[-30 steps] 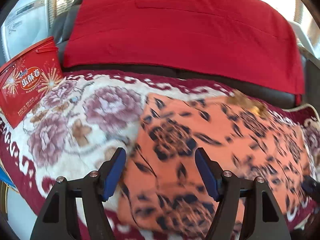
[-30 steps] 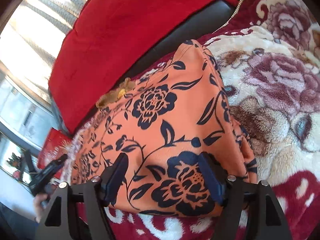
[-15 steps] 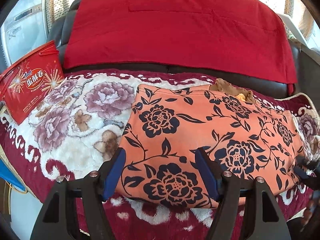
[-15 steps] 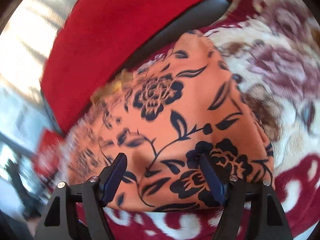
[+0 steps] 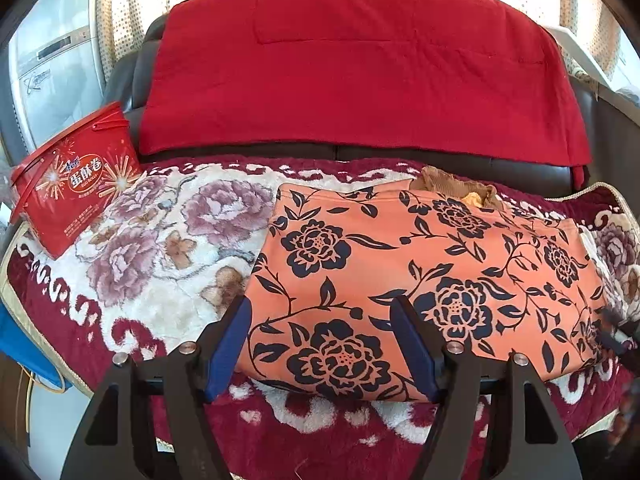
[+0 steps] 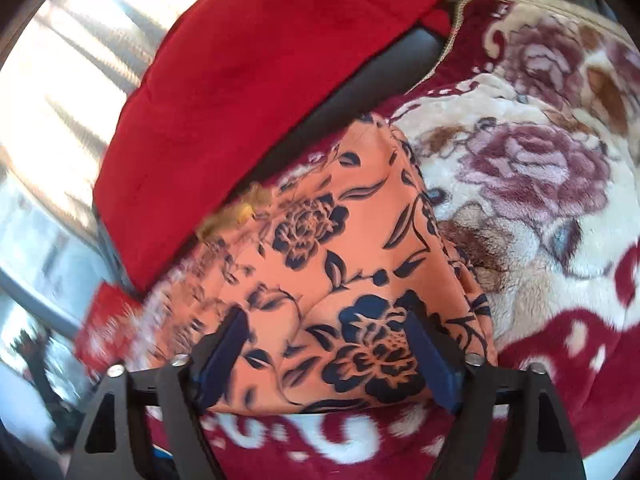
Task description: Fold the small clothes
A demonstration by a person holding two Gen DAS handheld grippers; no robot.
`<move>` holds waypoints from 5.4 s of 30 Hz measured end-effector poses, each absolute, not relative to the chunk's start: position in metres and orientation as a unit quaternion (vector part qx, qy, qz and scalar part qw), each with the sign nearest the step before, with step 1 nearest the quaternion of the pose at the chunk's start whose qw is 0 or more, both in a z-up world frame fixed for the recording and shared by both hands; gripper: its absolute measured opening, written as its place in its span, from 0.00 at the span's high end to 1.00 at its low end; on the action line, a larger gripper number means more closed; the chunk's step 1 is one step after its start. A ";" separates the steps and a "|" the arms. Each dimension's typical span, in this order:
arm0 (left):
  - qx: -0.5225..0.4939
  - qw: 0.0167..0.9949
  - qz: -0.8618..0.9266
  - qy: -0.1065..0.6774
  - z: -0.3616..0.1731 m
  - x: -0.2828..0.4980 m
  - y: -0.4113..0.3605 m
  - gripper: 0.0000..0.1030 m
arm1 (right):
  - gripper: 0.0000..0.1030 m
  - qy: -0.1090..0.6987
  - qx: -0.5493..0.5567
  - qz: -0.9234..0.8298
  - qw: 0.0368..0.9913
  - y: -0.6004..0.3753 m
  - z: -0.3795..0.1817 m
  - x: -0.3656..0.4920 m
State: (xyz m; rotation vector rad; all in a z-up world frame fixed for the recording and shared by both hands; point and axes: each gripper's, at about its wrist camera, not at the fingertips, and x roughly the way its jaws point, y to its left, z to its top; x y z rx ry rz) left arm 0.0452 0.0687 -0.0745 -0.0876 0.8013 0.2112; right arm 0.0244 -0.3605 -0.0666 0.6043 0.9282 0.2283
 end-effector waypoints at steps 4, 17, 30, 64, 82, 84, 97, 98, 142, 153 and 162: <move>-0.031 0.917 0.105 0.383 -0.068 0.038 0.063 0.30 | 0.18 0.409 0.319 0.115 0.847 -0.367 -0.063 0.011; -0.019 0.914 0.120 0.388 -0.070 0.031 0.048 0.30 | 0.17 0.356 0.297 0.158 0.872 -0.370 -0.076 -0.002; 0.001 0.890 0.112 0.442 -0.122 0.053 0.023 0.29 | 0.17 0.343 0.330 0.180 0.861 -0.382 -0.079 -0.007; 0.009 0.901 0.091 0.423 -0.149 0.098 -0.005 0.12 | 0.17 0.344 0.345 0.184 0.854 -0.388 -0.068 -0.012; 0.004 0.901 0.072 0.428 -0.151 0.102 0.001 0.08 | 0.21 0.374 0.474 0.108 0.790 -0.444 -0.053 0.079; 0.003 0.902 0.072 0.427 -0.152 0.102 0.001 0.07 | 0.21 0.371 0.469 0.123 0.792 -0.438 -0.052 0.041; 0.020 0.902 0.076 0.424 -0.133 0.094 -0.001 0.08 | 0.21 0.391 0.522 0.142 0.745 -0.389 -0.102 -0.024; 0.016 0.904 0.076 0.420 -0.130 0.092 0.000 0.08 | 0.21 0.390 0.524 0.138 0.745 -0.388 -0.101 -0.020; 0.003 0.903 0.053 0.426 -0.148 0.115 0.002 0.07 | 0.87 0.475 0.242 0.140 0.834 -0.390 -0.058 0.191; -0.004 0.901 0.050 0.430 -0.149 0.116 0.003 0.07 | 0.77 0.435 0.292 0.064 0.849 -0.410 -0.046 0.132; -0.047 0.911 0.060 0.405 -0.127 0.097 0.019 0.07 | 0.14 0.409 0.383 0.175 0.809 -0.362 -0.062 -0.008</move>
